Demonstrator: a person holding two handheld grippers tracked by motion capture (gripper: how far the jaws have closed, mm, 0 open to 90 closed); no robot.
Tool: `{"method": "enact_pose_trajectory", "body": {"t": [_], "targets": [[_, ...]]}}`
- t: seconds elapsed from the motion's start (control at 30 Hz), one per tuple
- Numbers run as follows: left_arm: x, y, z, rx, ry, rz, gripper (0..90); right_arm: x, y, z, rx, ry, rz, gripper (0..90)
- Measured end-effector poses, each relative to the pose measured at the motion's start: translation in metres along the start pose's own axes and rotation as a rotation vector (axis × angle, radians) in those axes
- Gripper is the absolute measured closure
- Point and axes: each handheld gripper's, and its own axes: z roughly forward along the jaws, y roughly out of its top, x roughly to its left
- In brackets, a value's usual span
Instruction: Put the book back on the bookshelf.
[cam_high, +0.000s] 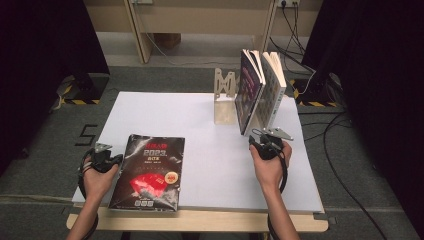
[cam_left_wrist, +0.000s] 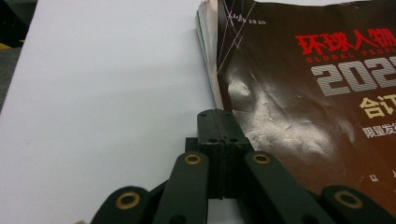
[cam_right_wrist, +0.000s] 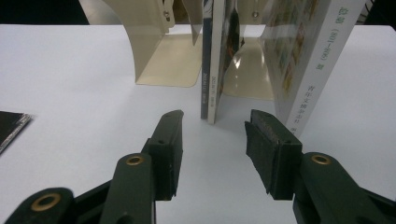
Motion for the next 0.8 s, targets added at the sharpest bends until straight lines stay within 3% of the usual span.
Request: {"method": "enact_pose_trajectory", "body": {"t": [0.3,0.8], "targets": [[-0.014,-0.003,-0.006,0.026,-0.029,0.000,89.5,0.006,-0.003,0.005,0.020,0.014,-0.009,55.8],[-0.050,-0.001,0.000,0.023,-0.101,0.067,89.3,0.018,-0.011,0.016,0.070,0.044,-0.017,55.5]]}}
